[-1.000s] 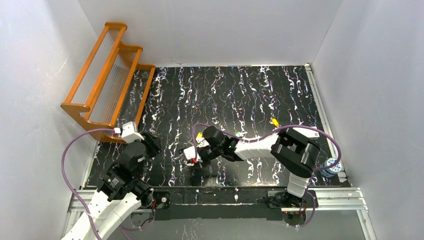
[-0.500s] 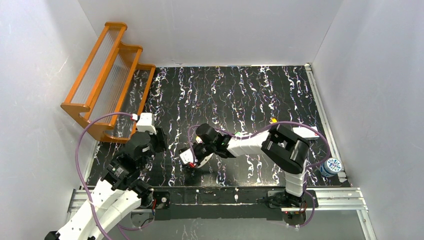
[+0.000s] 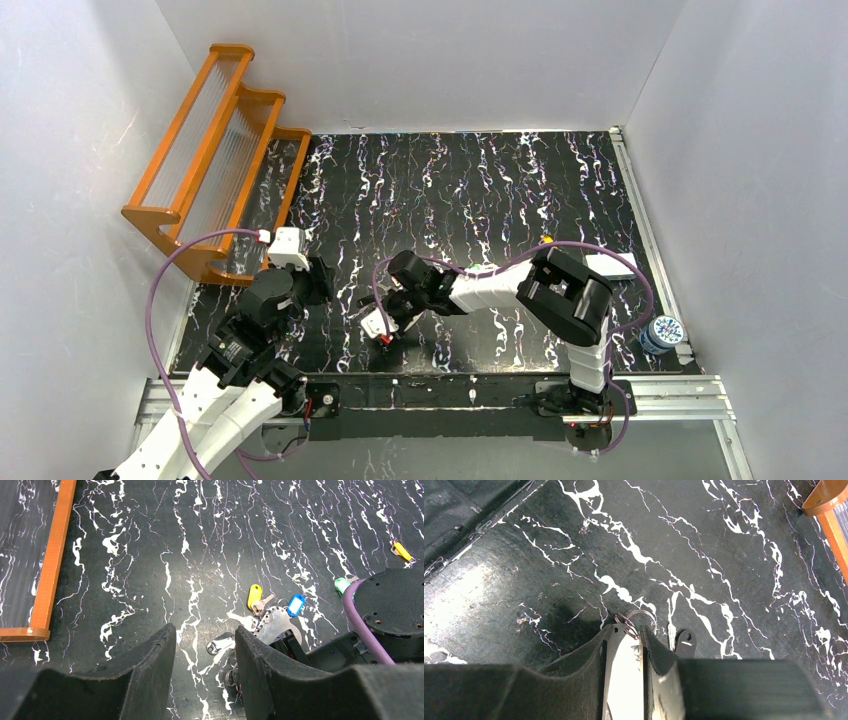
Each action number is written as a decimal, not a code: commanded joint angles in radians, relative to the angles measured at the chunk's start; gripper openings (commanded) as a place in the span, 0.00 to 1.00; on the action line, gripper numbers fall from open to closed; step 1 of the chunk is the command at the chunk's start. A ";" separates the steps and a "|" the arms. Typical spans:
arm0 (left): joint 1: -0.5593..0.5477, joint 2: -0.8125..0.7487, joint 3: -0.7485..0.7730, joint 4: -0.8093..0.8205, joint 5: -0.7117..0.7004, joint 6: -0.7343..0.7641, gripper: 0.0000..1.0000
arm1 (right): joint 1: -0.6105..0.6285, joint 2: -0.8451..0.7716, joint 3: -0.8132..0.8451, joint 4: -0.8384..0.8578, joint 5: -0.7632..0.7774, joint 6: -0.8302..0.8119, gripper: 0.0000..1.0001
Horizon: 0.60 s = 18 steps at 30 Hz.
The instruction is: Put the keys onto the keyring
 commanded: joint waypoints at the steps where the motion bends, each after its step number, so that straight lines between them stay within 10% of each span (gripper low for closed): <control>1: -0.004 0.003 -0.005 0.016 0.007 0.015 0.46 | 0.006 0.012 0.033 -0.034 -0.005 -0.065 0.32; 18: -0.004 -0.010 -0.008 0.017 0.002 0.012 0.46 | 0.028 0.018 0.040 -0.019 0.007 -0.111 0.26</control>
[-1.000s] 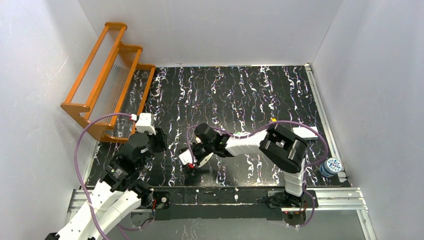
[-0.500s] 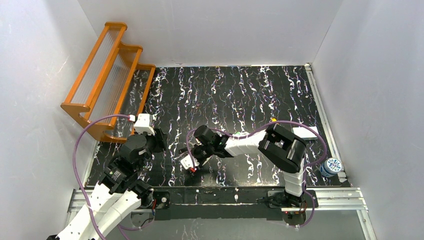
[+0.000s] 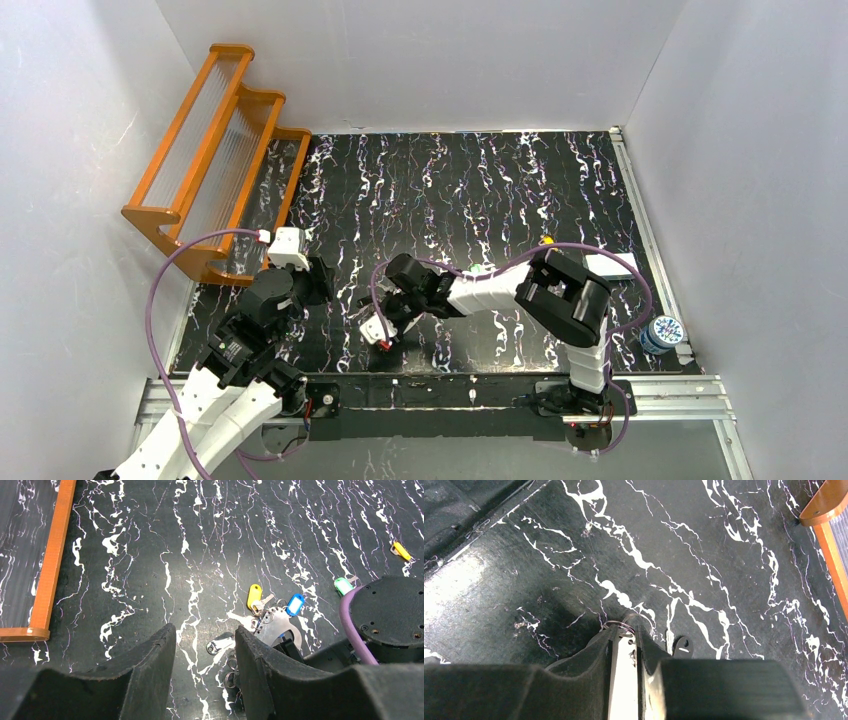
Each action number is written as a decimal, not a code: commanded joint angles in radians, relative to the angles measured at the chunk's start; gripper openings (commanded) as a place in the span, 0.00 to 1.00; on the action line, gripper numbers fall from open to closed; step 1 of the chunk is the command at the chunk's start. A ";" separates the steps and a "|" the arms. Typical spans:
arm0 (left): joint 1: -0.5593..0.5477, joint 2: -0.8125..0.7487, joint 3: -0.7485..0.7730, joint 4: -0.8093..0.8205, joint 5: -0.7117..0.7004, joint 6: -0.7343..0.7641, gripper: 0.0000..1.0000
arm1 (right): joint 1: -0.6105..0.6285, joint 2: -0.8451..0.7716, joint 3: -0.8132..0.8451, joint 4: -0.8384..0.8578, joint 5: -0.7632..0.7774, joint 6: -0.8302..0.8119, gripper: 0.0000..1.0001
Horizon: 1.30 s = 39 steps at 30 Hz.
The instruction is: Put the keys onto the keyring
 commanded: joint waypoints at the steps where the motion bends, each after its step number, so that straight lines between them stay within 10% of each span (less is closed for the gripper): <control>1: -0.004 -0.010 -0.008 0.017 0.002 0.012 0.46 | 0.012 0.013 0.036 -0.017 -0.018 -0.067 0.25; 19: -0.004 -0.007 -0.008 0.020 0.007 0.012 0.46 | 0.017 -0.003 0.038 -0.003 0.101 -0.039 0.01; 39: -0.004 -0.017 -0.051 0.110 0.111 0.018 0.43 | -0.004 -0.176 0.006 0.270 0.373 0.760 0.01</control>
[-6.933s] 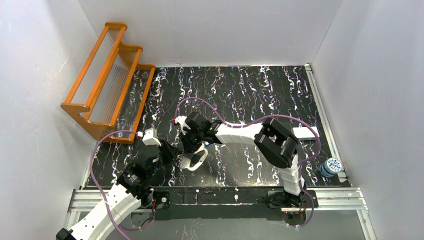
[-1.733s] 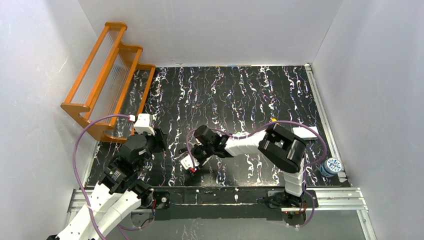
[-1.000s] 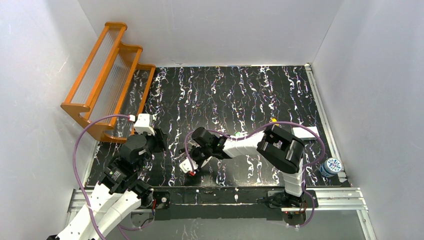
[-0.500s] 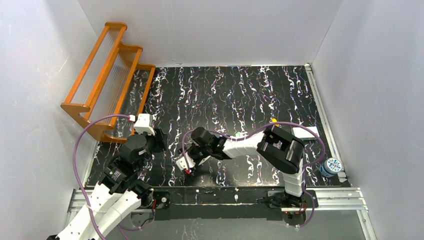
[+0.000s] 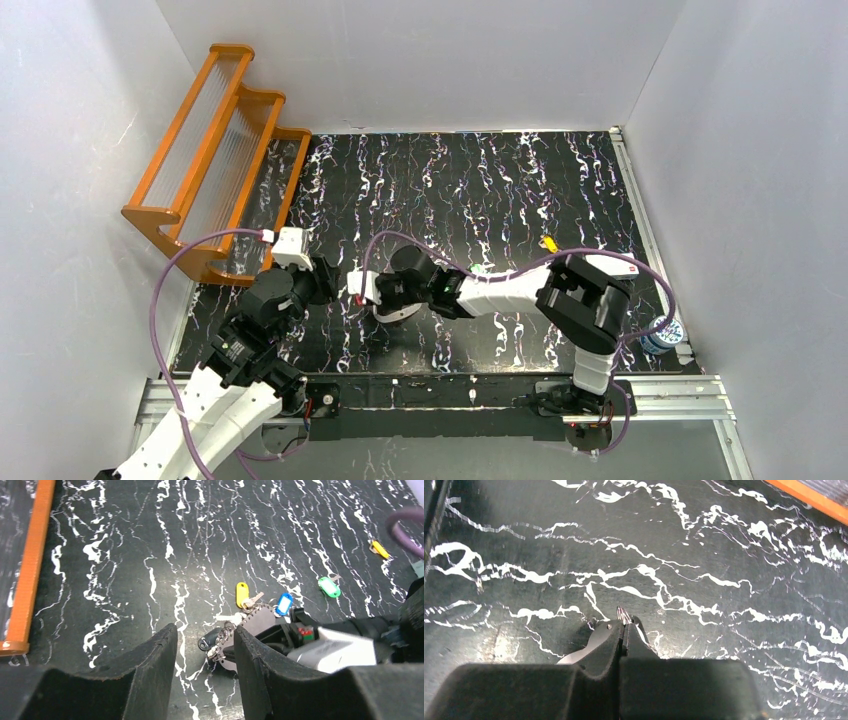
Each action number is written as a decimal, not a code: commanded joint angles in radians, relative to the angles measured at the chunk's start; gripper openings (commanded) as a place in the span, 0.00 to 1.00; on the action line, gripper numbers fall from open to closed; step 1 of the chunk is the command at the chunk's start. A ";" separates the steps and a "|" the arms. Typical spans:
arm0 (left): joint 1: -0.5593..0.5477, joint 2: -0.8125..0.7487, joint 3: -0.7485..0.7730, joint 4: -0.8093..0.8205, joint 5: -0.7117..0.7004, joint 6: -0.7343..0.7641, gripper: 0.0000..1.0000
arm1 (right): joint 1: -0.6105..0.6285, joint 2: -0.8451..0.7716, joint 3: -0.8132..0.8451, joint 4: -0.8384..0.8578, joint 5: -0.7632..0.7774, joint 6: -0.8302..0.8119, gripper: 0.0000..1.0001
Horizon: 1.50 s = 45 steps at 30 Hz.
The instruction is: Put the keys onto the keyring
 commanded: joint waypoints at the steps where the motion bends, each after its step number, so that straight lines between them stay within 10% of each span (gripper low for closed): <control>1: -0.004 -0.020 -0.042 0.081 0.091 0.021 0.43 | -0.022 -0.108 0.034 0.051 0.039 0.230 0.01; 9: -0.004 -0.069 -0.033 0.137 0.227 0.229 0.44 | -0.155 -0.271 -0.010 -0.019 -0.112 0.468 0.01; 19: -0.004 0.019 -0.086 0.223 0.855 0.710 0.37 | -0.200 -0.397 -0.088 -0.060 -0.248 0.417 0.01; 45: -0.004 0.120 -0.155 0.363 0.784 0.704 0.34 | -0.199 -0.445 -0.154 -0.032 -0.366 0.339 0.01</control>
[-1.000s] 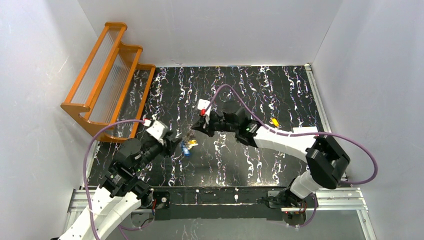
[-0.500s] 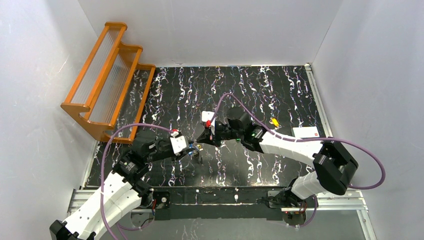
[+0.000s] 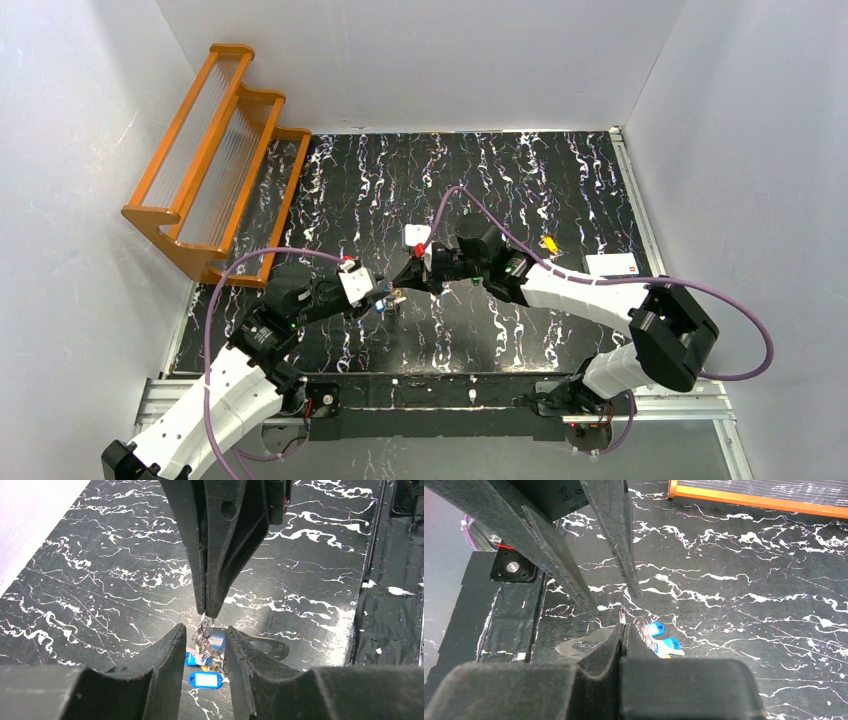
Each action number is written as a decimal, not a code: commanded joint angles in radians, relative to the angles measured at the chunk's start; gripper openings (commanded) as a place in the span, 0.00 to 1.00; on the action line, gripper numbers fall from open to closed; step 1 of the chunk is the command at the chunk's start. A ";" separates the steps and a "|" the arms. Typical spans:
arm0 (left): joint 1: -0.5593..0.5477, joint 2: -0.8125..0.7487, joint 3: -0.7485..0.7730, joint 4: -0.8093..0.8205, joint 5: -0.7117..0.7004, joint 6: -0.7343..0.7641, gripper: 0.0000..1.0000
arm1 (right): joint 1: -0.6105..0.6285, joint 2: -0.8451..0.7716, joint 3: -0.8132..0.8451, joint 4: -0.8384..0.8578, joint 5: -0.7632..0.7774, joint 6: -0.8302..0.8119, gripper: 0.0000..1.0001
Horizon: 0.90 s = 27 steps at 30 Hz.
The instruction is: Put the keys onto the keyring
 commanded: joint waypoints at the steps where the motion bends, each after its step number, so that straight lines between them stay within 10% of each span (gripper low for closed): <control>1: -0.003 -0.010 -0.016 0.028 -0.039 -0.013 0.34 | 0.002 -0.029 0.000 0.047 -0.047 -0.022 0.01; 16: -0.003 0.045 -0.042 0.108 -0.003 -0.017 0.14 | 0.003 -0.032 0.007 0.047 -0.069 -0.018 0.01; 27: -0.003 0.004 -0.049 0.065 -0.065 -0.046 0.28 | 0.002 -0.049 -0.041 0.136 -0.067 0.048 0.01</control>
